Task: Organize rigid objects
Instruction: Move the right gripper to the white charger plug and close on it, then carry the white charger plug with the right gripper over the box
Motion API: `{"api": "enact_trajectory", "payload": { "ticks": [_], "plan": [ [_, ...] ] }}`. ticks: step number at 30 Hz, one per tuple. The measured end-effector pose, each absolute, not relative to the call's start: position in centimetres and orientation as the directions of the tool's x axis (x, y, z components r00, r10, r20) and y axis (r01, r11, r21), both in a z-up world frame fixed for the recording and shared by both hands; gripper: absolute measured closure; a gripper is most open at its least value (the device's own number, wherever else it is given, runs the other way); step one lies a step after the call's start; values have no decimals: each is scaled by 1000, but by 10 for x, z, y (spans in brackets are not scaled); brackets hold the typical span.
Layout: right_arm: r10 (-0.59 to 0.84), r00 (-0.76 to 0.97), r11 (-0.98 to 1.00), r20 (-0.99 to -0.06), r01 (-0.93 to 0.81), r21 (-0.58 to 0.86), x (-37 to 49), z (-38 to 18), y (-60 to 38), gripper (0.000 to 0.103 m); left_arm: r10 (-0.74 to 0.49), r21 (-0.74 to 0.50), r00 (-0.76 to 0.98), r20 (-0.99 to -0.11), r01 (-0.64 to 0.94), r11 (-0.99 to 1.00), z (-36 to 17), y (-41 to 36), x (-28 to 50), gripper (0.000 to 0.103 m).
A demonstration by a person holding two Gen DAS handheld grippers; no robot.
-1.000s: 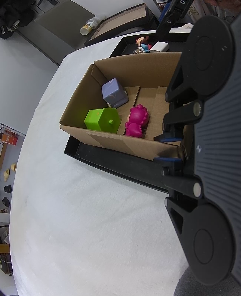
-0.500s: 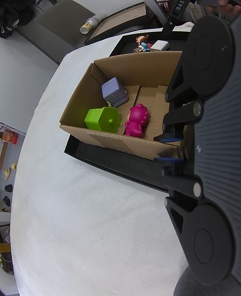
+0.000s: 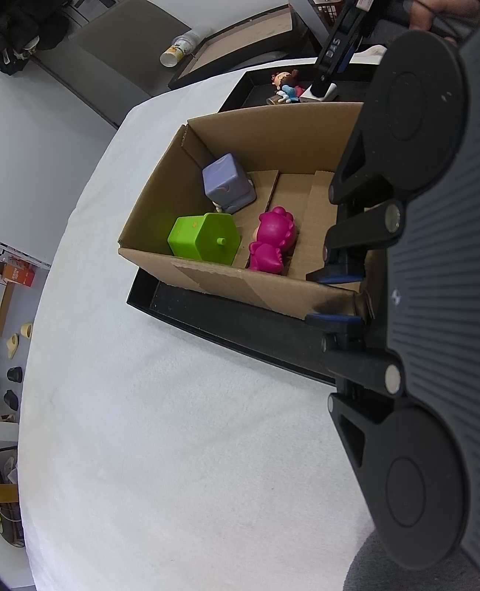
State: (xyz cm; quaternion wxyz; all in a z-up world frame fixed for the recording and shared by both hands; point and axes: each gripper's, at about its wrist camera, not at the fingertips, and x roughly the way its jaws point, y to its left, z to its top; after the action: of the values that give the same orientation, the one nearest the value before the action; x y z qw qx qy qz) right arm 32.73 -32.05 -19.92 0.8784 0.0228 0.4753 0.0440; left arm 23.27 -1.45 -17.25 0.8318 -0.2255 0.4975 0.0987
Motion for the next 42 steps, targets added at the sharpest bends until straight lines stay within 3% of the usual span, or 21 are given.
{"api": "enact_trajectory", "payload": {
  "ticks": [2, 13, 16, 18, 42],
  "plan": [
    [89, 550, 996, -830, -53, 71, 330, -203, -317, 17, -63, -279, 485, -872, -387, 879, -172, -14, 233, 88],
    [-26, 564, 1000, -825, 26, -14, 348, -221, -302, 17, -64, -280, 485, -872, -388, 878, -172, -15, 233, 88],
    [-43, 554, 999, -831, 43, -23, 351, -226, -301, 23, -68, -285, 486, -871, -388, 876, -172, -15, 233, 88],
    [-50, 539, 999, -841, 26, -42, 351, -230, -298, 42, -70, -287, 487, -871, -387, 876, -172, -15, 233, 88],
    [54, 531, 997, -845, -72, 18, 314, -188, -293, 42, -62, -276, 486, -872, -384, 881, -170, -15, 233, 88]
  ]
}}
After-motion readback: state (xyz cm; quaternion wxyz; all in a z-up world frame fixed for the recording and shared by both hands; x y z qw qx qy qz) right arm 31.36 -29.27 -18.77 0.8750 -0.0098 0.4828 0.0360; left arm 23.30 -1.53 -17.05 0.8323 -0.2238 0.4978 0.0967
